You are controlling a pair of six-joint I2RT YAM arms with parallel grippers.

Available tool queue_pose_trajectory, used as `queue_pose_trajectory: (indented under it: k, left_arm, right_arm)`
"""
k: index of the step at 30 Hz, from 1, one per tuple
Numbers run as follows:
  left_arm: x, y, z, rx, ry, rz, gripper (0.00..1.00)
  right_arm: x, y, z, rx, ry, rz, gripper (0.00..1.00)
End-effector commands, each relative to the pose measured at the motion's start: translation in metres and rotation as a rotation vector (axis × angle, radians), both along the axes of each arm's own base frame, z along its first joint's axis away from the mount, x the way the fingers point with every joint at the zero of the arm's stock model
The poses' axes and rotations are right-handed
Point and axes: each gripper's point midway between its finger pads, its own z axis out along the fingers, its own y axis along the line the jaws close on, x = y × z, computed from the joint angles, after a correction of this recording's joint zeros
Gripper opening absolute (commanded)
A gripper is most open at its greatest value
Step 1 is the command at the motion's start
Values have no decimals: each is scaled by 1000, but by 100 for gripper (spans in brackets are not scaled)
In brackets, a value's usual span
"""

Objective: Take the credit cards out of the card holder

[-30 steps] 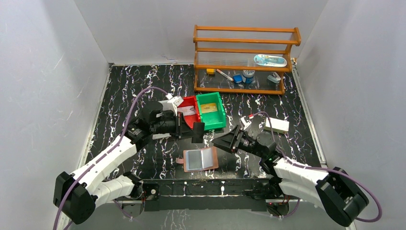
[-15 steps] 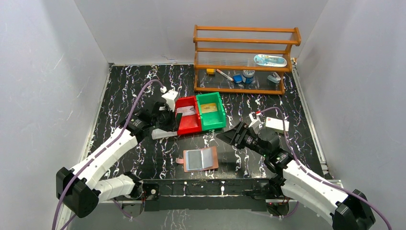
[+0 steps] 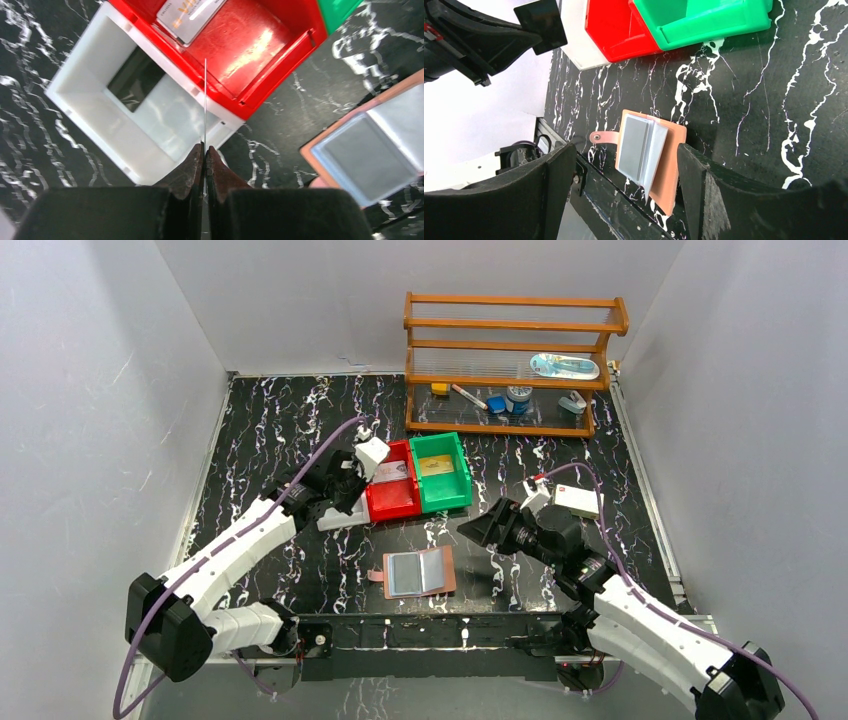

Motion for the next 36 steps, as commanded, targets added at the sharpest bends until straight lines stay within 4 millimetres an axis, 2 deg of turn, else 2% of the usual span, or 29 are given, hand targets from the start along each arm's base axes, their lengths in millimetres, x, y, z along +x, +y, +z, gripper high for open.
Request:
queue_pose_trajectory:
  k: [1,6,12,16,19,24,27,29,32,36]
  left_arm:
    - [24,26,26,211,-162,-59,0]
    - [34,56,11,393,-176,-89,0]
    - [67,74,13,421,-282,-127,0]
    - [78,71,-10,475,-226,-232,0]
    - [83,64,-19,436,-192,-271,0]
    - [91,51,-18,389,-208,-300,0]
    - [94,50,-19,399,-199,-309,0]
    - [97,47,-12,387,-220,-306,0]
    - [99,53,-14,433,-229,-307,0]
    - [97,65,-31,532,-229,-351,0]
  right_arm:
    - [9,-1,45,38,-85,-28,82]
    - [10,-16,61,72,-112,-108,84]
    - [9,-34,52,56,-112,-186,87]
    - [3,-39,53,51,-84,-196,87]
    - [0,-44,52,54,-68,-216,87]
    - [-2,-54,47,67,-63,-259,89]
    - [-2,-57,46,74,-62,-274,89]
    - [-2,-59,44,73,-58,-282,90]
    - [-1,-59,43,72,-56,-285,90]
    - [-1,-57,42,70,-47,-282,91]
